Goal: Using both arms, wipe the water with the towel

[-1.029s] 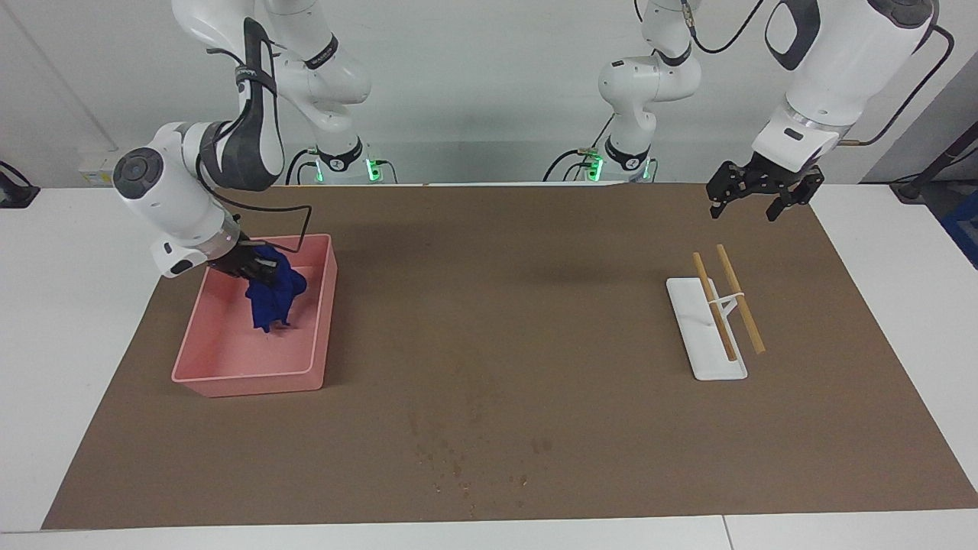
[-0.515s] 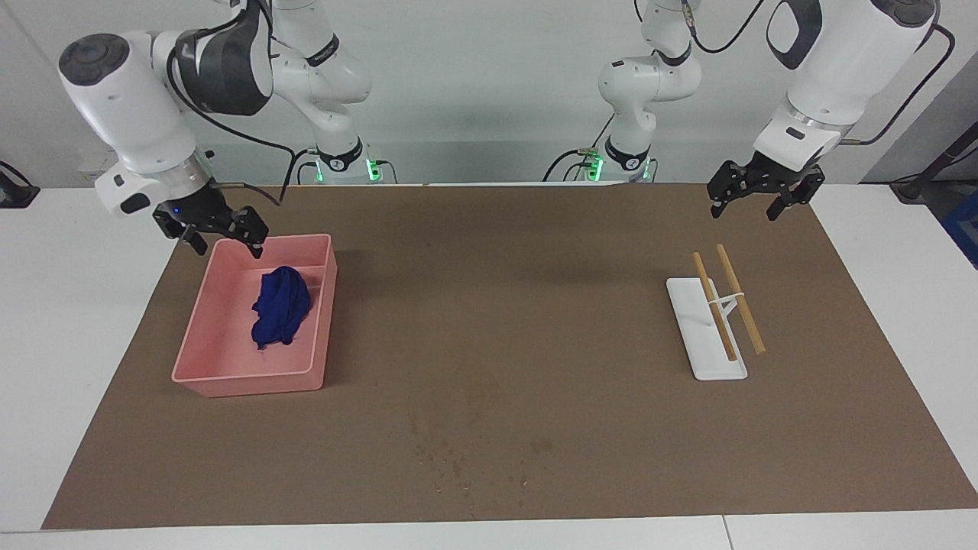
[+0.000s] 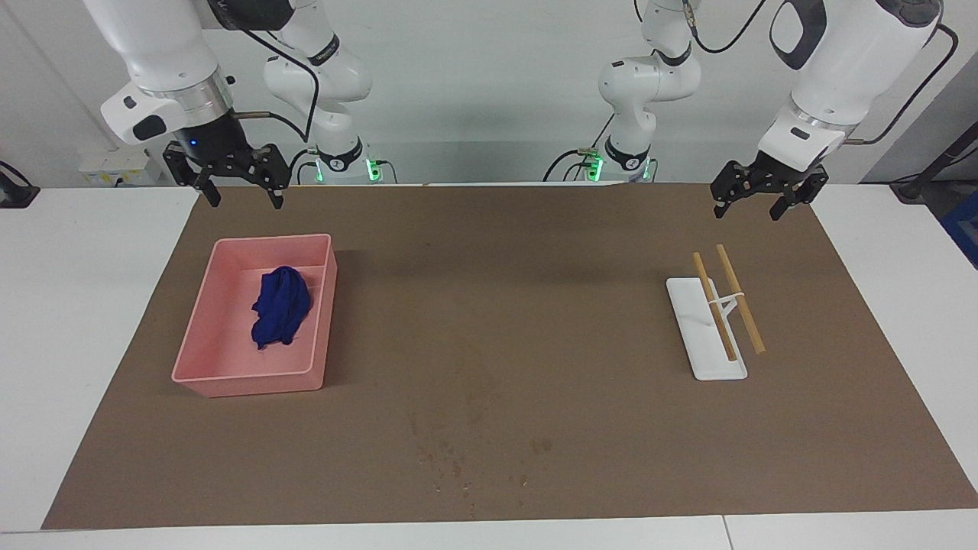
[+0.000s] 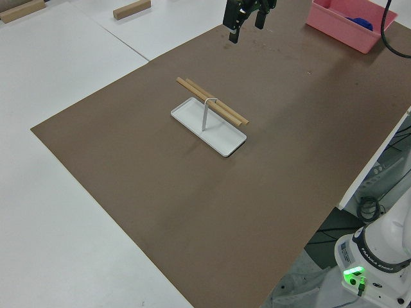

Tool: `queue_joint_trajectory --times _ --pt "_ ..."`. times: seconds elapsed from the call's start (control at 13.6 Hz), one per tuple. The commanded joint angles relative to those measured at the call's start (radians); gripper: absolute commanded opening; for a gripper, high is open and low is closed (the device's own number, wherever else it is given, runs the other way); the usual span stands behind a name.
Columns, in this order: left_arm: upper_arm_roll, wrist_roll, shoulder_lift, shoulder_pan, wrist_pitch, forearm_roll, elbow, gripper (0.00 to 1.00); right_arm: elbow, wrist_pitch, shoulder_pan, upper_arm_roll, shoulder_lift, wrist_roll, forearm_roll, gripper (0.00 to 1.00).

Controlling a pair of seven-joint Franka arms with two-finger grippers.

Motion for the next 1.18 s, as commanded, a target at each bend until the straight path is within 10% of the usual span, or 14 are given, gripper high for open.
queue_joint_trajectory --times 0.0,1.1 --pt "0.001 0.007 -0.017 0.004 -0.004 -0.011 -0.01 1.0 -0.055 -0.022 -0.022 0.001 -0.041 0.003 -0.007 1.0" --pt "0.001 0.007 -0.017 0.004 -0.004 -0.011 -0.01 1.0 -0.04 -0.041 -0.005 -0.013 -0.038 0.013 -0.003 1.0"
